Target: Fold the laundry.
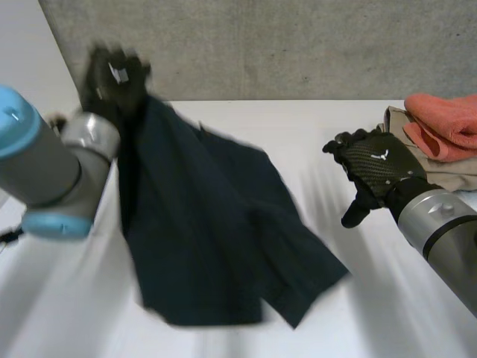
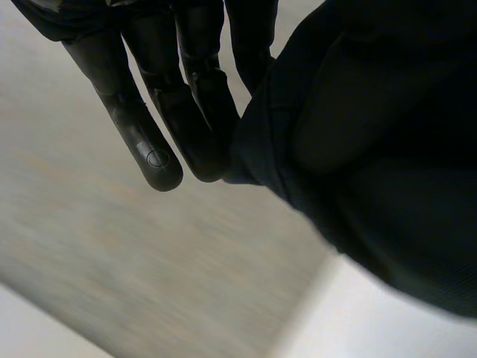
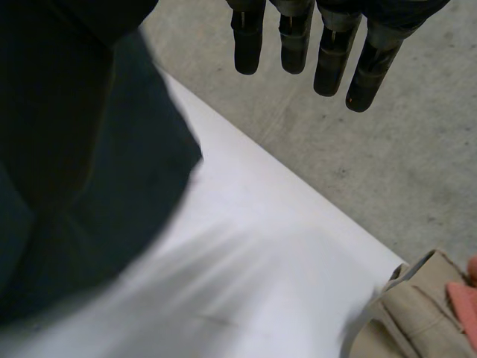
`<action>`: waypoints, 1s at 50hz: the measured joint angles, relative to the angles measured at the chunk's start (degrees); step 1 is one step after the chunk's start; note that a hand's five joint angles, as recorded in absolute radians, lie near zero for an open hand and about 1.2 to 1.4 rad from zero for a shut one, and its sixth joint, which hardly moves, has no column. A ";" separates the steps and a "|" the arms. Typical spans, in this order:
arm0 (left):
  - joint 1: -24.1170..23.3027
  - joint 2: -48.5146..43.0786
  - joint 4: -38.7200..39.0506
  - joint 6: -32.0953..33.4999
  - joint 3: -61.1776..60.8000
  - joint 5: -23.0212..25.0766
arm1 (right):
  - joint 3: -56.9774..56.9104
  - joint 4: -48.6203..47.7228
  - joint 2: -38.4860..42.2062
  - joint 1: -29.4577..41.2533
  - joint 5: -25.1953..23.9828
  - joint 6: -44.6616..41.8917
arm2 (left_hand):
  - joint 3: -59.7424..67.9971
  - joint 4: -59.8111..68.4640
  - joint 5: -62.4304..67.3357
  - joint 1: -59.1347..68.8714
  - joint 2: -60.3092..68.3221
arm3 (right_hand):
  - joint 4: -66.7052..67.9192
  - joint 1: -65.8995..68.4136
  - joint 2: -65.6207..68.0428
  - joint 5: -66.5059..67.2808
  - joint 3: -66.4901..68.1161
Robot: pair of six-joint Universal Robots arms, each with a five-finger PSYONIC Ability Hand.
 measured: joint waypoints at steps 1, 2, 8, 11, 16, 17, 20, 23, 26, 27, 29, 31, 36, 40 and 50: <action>-0.21 0.84 2.38 -0.06 3.32 -0.94 | -0.48 0.08 -0.37 -0.28 0.02 0.09 | 0.03 0.01 0.00 0.00 0.00 | 0.00 0.00 0.00 0.00 0.00; -0.33 1.00 2.89 -0.12 4.32 -1.04 | -0.61 0.10 -0.48 -0.34 0.03 0.12 | 0.05 0.01 0.00 0.00 0.00 | 0.00 0.00 0.00 0.00 0.00; -4.85 0.23 4.94 -4.10 12.90 2.83 | -0.92 0.21 -0.95 -0.61 0.26 0.30 | 0.05 0.03 0.00 0.03 0.00 | 0.00 0.00 0.00 0.00 0.00; -7.75 -1.01 4.79 -6.99 13.76 5.96 | -0.72 0.21 -0.97 -1.02 0.44 0.40 | 0.05 0.02 0.00 0.06 0.00 | 0.00 0.00 0.00 0.00 0.00; -15.27 -4.65 4.29 -13.40 12.86 14.16 | -0.10 0.16 -0.95 -4.09 0.75 0.59 | 0.06 0.04 0.00 0.14 0.00 | 0.00 0.00 0.00 0.00 0.00; -16.53 -5.50 4.15 -14.31 12.36 15.53 | 0.00 0.15 -0.93 -4.92 0.77 0.63 | -2.03 -1.66 -0.98 -0.99 -2.05 | 0.00 0.00 0.00 0.00 0.00; -18.91 -7.59 3.63 -15.84 11.04 18.01 | 0.16 0.14 -0.89 -6.92 0.76 0.69 | -18.66 -19.35 -16.65 -18.81 -18.97 | 0.00 0.00 0.00 0.00 0.00; -20.32 -9.24 2.64 -16.51 9.65 19.37 | 0.19 0.14 -0.87 -8.47 0.72 0.72 | -45.45 -46.82 -43.82 -47.65 -46.88 | 0.00 0.00 0.00 0.00 0.00; -21.34 -10.33 0.41 -16.51 7.90 20.12 | -0.14 0.10 -0.77 -10.82 0.50 0.66 | -54.70 -55.50 -52.36 -51.83 -54.94 | 0.00 0.00 0.00 0.00 0.00; -21.40 -10.32 0.13 -16.48 7.76 20.10 | -0.23 0.09 -0.76 -11.03 0.45 0.65 | -54.70 -55.50 -52.36 -51.83 -54.94 | 0.00 0.00 0.00 0.00 0.00; -21.44 -9.16 -1.76 -16.32 6.84 19.49 | -0.91 0.00 -0.62 -11.82 0.01 0.42 | -54.71 -55.51 -52.36 -51.83 -54.94 | 0.00 0.00 0.00 0.00 0.00; -21.05 -7.18 -3.25 -16.25 6.09 18.25 | -1.08 -0.02 -0.59 -11.91 -0.13 0.37 | -54.70 -55.51 -52.36 -51.83 -54.94 | 0.00 0.00 0.00 0.00 0.00; -17.75 1.24 -7.69 -16.12 2.08 9.94 | -4.28 0.33 -0.21 -11.77 -3.78 -0.73 | -54.42 -55.19 -51.95 -51.35 -54.64 | 0.00 0.00 0.00 0.00 0.00; -15.32 7.94 -11.45 -15.97 -3.23 1.50 | -5.07 1.08 -0.12 -11.28 -6.56 -2.21 | -53.67 -54.32 -50.94 -50.26 -53.84 | 0.00 0.00 0.00 0.00 0.00; -13.69 20.44 -23.98 -16.08 -22.80 -9.34 | -3.89 15.01 5.64 -6.10 -16.42 -16.76 | -23.96 -24.48 -21.47 -20.04 -24.07 | 11.02 9.06 10.94 9.55 12.52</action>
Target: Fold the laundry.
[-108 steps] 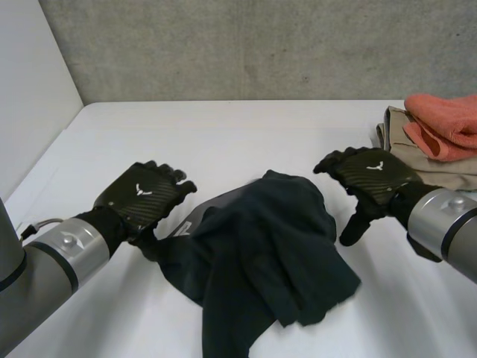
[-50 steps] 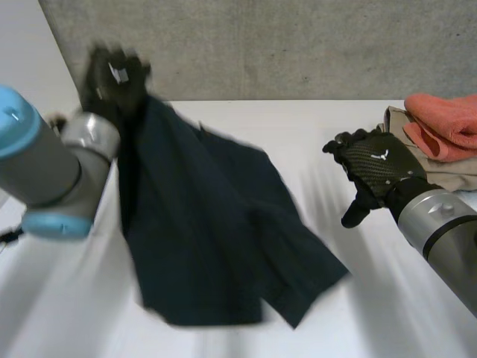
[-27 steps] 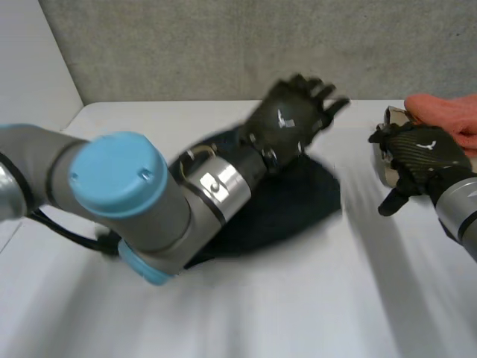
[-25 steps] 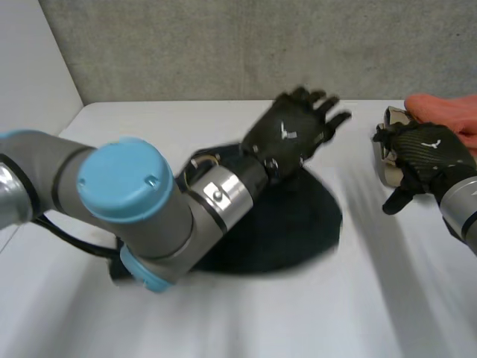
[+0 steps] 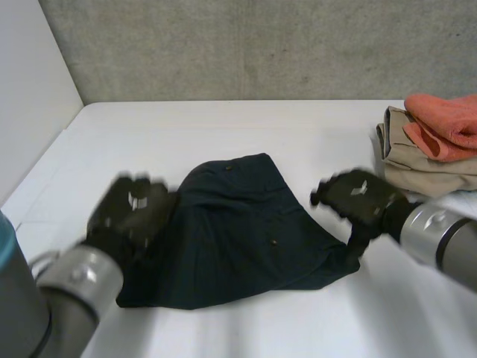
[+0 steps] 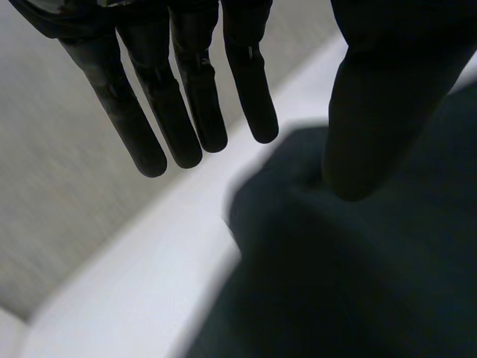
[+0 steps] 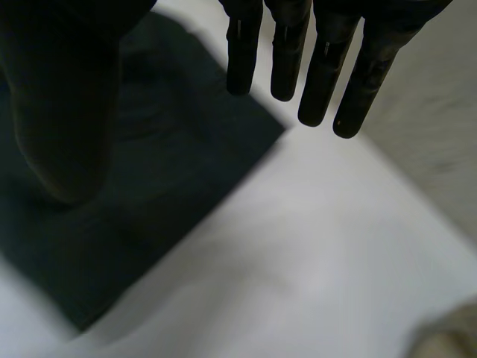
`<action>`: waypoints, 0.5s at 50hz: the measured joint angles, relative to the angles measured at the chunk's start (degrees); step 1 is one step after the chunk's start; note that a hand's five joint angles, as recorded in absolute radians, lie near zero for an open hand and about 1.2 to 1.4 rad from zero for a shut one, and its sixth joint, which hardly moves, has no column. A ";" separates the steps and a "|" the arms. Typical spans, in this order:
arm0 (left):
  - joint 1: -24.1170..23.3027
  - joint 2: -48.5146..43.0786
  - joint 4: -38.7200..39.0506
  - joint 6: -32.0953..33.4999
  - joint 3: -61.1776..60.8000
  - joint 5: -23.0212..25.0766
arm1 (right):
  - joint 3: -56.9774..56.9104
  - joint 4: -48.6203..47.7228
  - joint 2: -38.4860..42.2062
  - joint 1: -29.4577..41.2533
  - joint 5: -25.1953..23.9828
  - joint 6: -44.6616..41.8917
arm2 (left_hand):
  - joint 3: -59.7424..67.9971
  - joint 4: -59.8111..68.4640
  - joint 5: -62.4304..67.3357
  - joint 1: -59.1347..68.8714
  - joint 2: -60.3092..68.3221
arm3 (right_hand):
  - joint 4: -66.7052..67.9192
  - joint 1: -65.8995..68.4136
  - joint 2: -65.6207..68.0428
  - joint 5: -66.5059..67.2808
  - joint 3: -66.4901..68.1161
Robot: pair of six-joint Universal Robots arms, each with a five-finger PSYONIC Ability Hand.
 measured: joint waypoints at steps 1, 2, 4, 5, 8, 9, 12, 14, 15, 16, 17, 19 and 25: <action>0.02 0.19 -0.98 -0.06 -1.05 0.07 | 0.16 0.39 0.35 0.28 0.10 -0.67 | 0.00 0.00 0.00 0.00 0.00 | 0.00 0.00 0.00 0.00 0.00; 0.03 0.33 -1.98 -0.13 -2.01 0.18 | 0.61 1.23 1.20 0.97 0.43 -2.33 | 0.00 0.00 0.00 0.00 0.00 | 0.00 0.00 0.00 0.00 0.00; 0.15 0.22 -5.38 -0.41 -5.09 0.92 | 1.91 2.02 3.20 2.58 1.49 -6.23 | 0.06 -0.04 0.08 -0.38 0.02 | -0.02 -0.07 -0.04 -0.02 -0.05; 0.22 0.00 -5.99 -0.46 -5.67 1.14 | 2.33 1.75 3.73 2.99 1.78 -7.13 | 0.06 -0.04 0.08 -0.38 0.02 | -0.09 -0.11 -0.05 0.00 -0.11; 0.90 -1.68 -7.32 -0.52 -7.22 1.98 | 3.67 -0.72 5.41 4.17 2.65 -9.20 | -17.85 -18.24 -18.02 -20.64 -18.06 | -0.09 -0.11 -0.04 -0.02 -0.11; 1.37 -2.72 -7.46 -0.49 -7.58 2.33 | 3.86 -1.22 5.63 4.32 2.75 -9.39 | -17.85 -18.24 -18.02 -20.64 -18.06 | -0.09 -0.11 -0.04 -0.02 -0.11; 2.59 -5.01 -6.90 -0.35 -7.65 2.83 | 5.23 -6.64 7.69 5.56 3.62 -10.17 | -25.78 -26.22 -26.16 -25.89 -25.95 | 0.77 0.73 0.58 0.70 0.69; 3.02 -5.73 -6.53 -0.30 -7.51 2.96 | 5.45 -7.87 8.13 5.81 3.84 -10.16 | -26.32 -26.66 -26.69 -26.38 -26.44 | 1.38 1.35 1.21 1.30 1.49; 4.28 -7.79 -5.09 -0.11 -6.88 3.25 | 5.97 -11.16 9.38 6.56 4.63 -9.94 | -26.32 -26.66 -26.69 -26.38 -26.44 | 2.89 2.66 2.55 2.76 2.79; 4.65 -8.42 -4.52 -0.05 -6.61 3.31 | 6.10 -12.10 9.76 6.81 4.93 -9.79 | -26.32 -26.66 -26.69 -26.38 -26.44 | 7.86 7.09 8.49 7.64 8.00; 5.20 -9.54 -3.37 0.06 -6.07 3.38 | 6.14 -12.56 9.93 6.94 5.10 -9.71 | -26.99 -27.14 -27.35 -26.77 -27.01 | 12.56 11.81 14.22 12.07 12.60; 5.74 -10.86 -1.75 0.20 -5.34 3.44 | 6.27 -14.08 10.46 7.41 5.81 -9.32 | -26.99 -27.13 -27.35 -26.80 -27.01 | 22.10 19.26 22.93 21.12 22.08; 6.73 -15.48 4.85 1.79 -2.86 3.37 | 6.56 -19.46 11.33 8.85 9.18 -6.49 | -25.82 -25.94 -25.69 -26.34 -25.90 | 43.48 34.04 43.42 42.35 43.12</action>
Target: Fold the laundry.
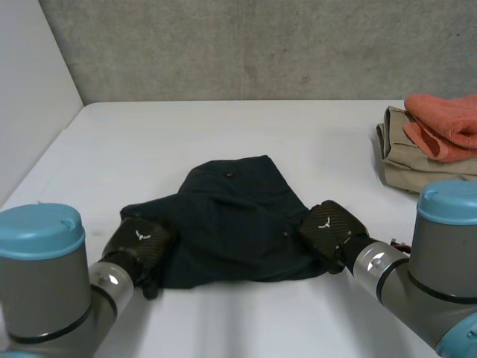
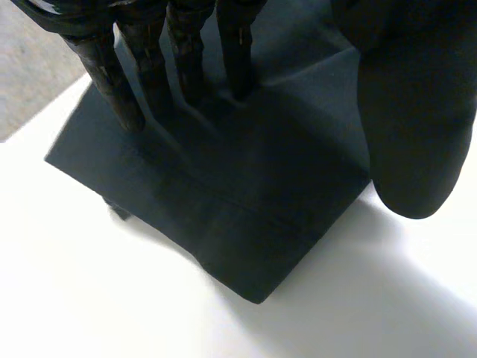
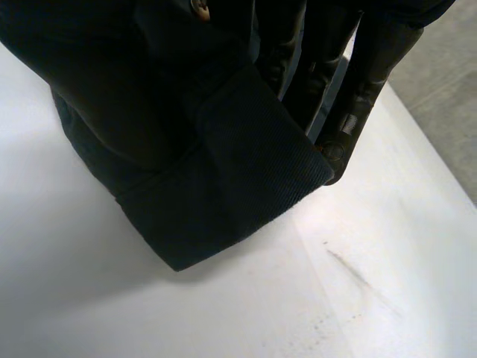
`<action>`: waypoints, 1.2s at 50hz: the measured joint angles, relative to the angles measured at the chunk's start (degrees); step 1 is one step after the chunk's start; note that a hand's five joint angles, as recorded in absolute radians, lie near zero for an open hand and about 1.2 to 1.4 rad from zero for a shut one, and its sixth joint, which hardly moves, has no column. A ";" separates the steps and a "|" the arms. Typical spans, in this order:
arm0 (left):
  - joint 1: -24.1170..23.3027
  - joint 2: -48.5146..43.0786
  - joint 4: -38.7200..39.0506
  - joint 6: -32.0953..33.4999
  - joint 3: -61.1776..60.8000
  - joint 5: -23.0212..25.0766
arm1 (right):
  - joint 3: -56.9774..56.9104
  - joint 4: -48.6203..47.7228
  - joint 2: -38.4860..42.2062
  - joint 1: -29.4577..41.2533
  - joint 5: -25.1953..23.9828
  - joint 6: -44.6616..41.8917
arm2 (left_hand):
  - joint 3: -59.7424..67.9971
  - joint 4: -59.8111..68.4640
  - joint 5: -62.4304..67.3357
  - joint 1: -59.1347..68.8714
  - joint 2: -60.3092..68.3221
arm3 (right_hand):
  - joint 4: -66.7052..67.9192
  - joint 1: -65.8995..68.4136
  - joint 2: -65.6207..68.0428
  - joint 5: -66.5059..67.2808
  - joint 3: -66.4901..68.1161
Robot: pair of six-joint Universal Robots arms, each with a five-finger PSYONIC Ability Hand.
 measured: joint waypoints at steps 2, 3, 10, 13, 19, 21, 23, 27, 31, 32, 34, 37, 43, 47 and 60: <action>0.05 -1.00 1.51 1.01 0.51 -0.02 | 0.07 -0.58 -0.04 0.10 0.45 0.55 | 3.85 3.90 3.97 3.42 3.74 | 0.04 0.03 0.00 0.00 0.03; 0.05 -1.86 2.88 2.20 0.89 -0.05 | 0.13 -0.84 -0.07 0.13 0.65 0.84 | 8.89 9.06 9.13 10.14 8.92 | 0.04 0.03 0.00 0.00 0.03; -0.18 -4.88 8.54 8.66 2.02 -0.06 | 0.14 -1.22 -0.34 0.02 0.96 2.75 | 31.40 31.73 31.34 32.85 32.13 | 0.05 0.48 0.00 0.00 0.03; -0.17 -6.67 11.62 12.59 2.70 -0.03 | -0.61 -1.14 -0.81 -0.13 1.45 4.71 | 47.01 47.68 46.78 46.52 47.20 | 26.17 0.92 0.00 20.67 0.03; -0.08 -6.88 12.49 14.00 4.02 -0.10 | -1.75 -1.01 -1.64 -0.20 2.46 5.77 | 49.80 50.42 48.00 46.52 49.98 | 0.07 1.39 0.00 0.00 0.03; 0.11 -4.79 12.46 14.05 5.58 -0.12 | -3.75 -0.77 -2.97 -0.17 3.91 6.39 | 49.85 50.42 48.00 46.53 50.04 | 0.08 1.40 0.00 0.00 0.03; 0.55 -1.21 12.15 13.59 6.65 -0.14 | -5.18 -0.30 -4.13 -0.12 4.61 6.49 | 49.85 50.42 48.00 46.53 50.04 | 0.08 1.75 0.00 0.00 0.03; 0.95 5.22 9.81 12.01 7.73 -0.08 | -6.83 1.56 -6.32 -0.06 5.01 6.47 | 49.85 50.42 48.00 46.53 50.04 | 0.08 1.83 0.00 0.39 0.03; 1.23 14.42 4.38 9.38 9.90 0.33 | -9.15 5.38 -10.72 -0.13 4.97 6.52 | 49.86 50.45 48.00 46.53 50.05 | 0.12 1.83 0.00 0.46 0.03; 1.23 14.42 4.38 9.38 9.90 0.33 | -9.15 5.38 -10.72 -0.13 4.97 6.52 | 49.86 50.45 48.00 46.53 50.05 | 0.12 1.83 0.00 0.46 0.03; 1.57 20.10 1.29 7.87 12.46 0.97 | -11.55 7.61 -14.64 -0.20 4.90 6.82 | 49.87 50.46 48.00 46.53 50.13 | 0.37 1.83 0.00 0.46 0.03; 2.10 24.79 -0.68 6.73 16.03 1.81 | -15.01 9.16 -19.07 -0.26 4.84 7.84 | 49.87 50.47 48.00 46.53 50.13 | 0.38 1.97 0.00 0.46 0.03; 2.93 29.88 -1.75 5.40 25.30 2.75 | -23.13 10.14 -25.71 -0.32 4.76 11.95 | 49.87 50.48 48.00 46.53 50.13 | 0.39 2.18 0.00 0.45 0.03; 3.14 30.97 -1.66 4.53 30.45 2.81 | -29.00 10.74 -28.21 -0.32 4.64 15.09 | 50.06 50.67 48.00 46.53 50.26 | 0.39 2.28 0.00 0.47 0.03; 3.84 25.98 -1.29 2.56 41.75 3.35 | -42.95 22.13 -20.53 -1.57 4.28 17.35 | 50.11 50.68 48.00 46.53 50.28 | 0.39 2.31 0.00 0.70 0.03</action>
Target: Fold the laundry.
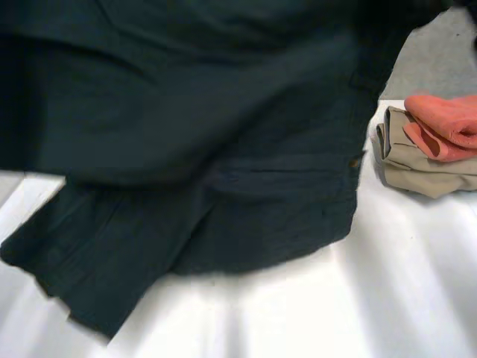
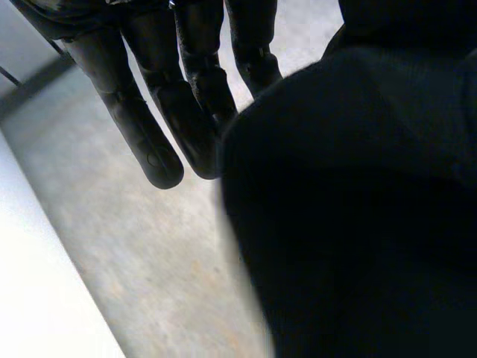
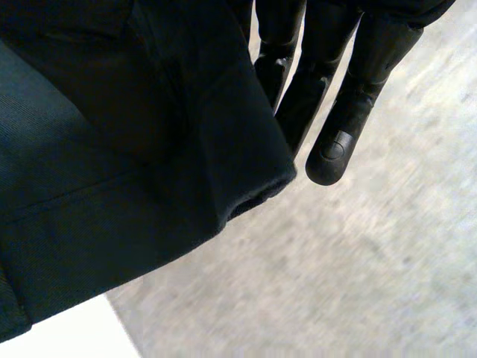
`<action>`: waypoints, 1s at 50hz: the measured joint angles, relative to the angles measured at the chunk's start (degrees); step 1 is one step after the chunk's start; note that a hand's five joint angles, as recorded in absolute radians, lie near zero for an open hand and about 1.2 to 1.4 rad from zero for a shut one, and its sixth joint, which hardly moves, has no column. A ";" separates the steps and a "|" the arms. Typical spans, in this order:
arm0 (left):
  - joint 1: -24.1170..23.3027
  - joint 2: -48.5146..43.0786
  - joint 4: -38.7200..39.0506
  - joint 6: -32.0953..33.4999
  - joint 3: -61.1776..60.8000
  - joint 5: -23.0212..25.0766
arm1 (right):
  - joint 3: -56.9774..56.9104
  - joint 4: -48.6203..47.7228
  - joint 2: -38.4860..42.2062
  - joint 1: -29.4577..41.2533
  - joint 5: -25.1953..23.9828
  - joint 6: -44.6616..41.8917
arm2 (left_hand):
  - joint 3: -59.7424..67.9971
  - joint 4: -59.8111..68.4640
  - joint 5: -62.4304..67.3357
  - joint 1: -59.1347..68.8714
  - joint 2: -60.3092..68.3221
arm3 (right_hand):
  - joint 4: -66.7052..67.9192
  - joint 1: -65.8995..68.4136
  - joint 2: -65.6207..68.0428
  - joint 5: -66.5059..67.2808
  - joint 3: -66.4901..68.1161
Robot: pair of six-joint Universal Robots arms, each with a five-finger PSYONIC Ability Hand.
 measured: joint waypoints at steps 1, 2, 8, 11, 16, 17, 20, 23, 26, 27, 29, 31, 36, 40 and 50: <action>0.15 -2.25 0.06 0.03 0.10 0.11 | -0.54 0.41 2.13 0.03 0.13 -0.04 | 0.00 0.00 0.00 0.02 0.00 | 0.00 0.00 0.00 0.00 0.00; 0.22 -3.28 0.09 0.05 0.13 0.14 | -0.68 0.49 2.74 0.05 0.18 -0.05 | 0.00 0.00 0.00 0.09 0.00 | 0.00 0.00 0.00 0.00 0.00; 2.31 -18.66 2.23 0.26 1.84 1.13 | -2.62 -0.17 14.97 0.95 0.88 0.01 | 0.01 0.01 0.00 0.13 0.01 | 0.01 0.00 0.00 0.00 0.00; 3.75 -27.47 4.11 0.31 3.91 2.01 | -4.01 -2.47 21.76 1.83 2.34 0.12 | 0.02 0.01 0.00 0.14 0.02 | 0.01 0.00 0.00 0.00 0.00; 4.80 -41.72 7.73 0.49 10.19 2.81 | -5.94 -11.99 32.02 3.57 7.83 0.20 | 0.02 0.01 0.00 0.14 0.05 | -1.92 -1.63 -2.26 -1.57 -1.56; 4.89 -45.42 8.76 0.54 12.65 2.85 | -6.22 -15.10 34.15 3.95 9.44 0.15 | -0.98 -1.02 -0.71 -0.68 -0.97 | -14.76 -14.42 -15.89 -13.84 -14.38; 4.90 -51.29 10.68 0.55 17.73 2.67 | -6.73 -24.18 39.05 4.80 13.74 -0.29 | -23.71 -24.39 -22.28 -24.76 -25.32 | -40.48 -38.14 -41.01 -40.05 -40.21; 4.87 -54.42 12.51 0.52 21.64 1.86 | -6.82 -28.90 40.92 5.11 15.76 -0.68 | -44.55 -44.90 -42.80 -46.05 -45.21 | -52.89 -44.72 -52.57 -51.08 -52.87; 4.74 -55.50 15.18 0.40 24.65 -0.30 | -6.07 -34.97 40.81 5.44 18.18 -1.33 | -53.13 -53.92 -51.67 -50.20 -53.33 | -54.86 -45.48 -54.40 -52.61 -55.59; 4.69 -55.14 15.60 0.38 24.63 -0.77 | -5.58 -35.37 39.94 5.46 18.30 -1.40 | -53.38 -54.17 -51.92 -50.20 -53.62 | -54.86 -45.48 -54.40 -52.61 -55.59; 4.52 -53.46 16.33 0.33 23.37 -1.70 | -3.93 -35.69 37.11 5.45 18.24 -1.52 | -53.38 -54.17 -51.92 -50.20 -53.64 | -54.86 -45.48 -54.40 -52.61 -55.59; 4.32 -50.78 16.55 0.31 20.45 -2.25 | -1.58 -34.87 33.54 5.43 17.25 -1.71 | -53.38 -54.17 -51.92 -50.20 -53.64 | -54.86 -45.48 -54.40 -52.61 -55.59; 2.99 -41.93 15.11 0.24 8.33 -2.55 | 4.60 -27.75 25.34 4.86 11.37 -2.56 | -53.35 -54.04 -51.73 -49.99 -53.55 | -54.86 -45.48 -54.40 -52.61 -55.59; -0.22 -31.78 10.97 0.06 -6.18 -2.34 | 10.02 -15.15 19.24 2.95 3.82 -3.42 | -44.53 -45.02 -42.23 -40.32 -44.60 | -53.82 -44.52 -52.88 -51.57 -53.60; -7.80 -14.72 -3.31 -2.35 -32.34 -2.13 | 23.74 5.36 11.56 -5.25 -5.75 -9.95 | -26.13 -26.51 -24.04 -21.46 -26.21 | -33.26 -26.89 -32.12 -32.64 -32.54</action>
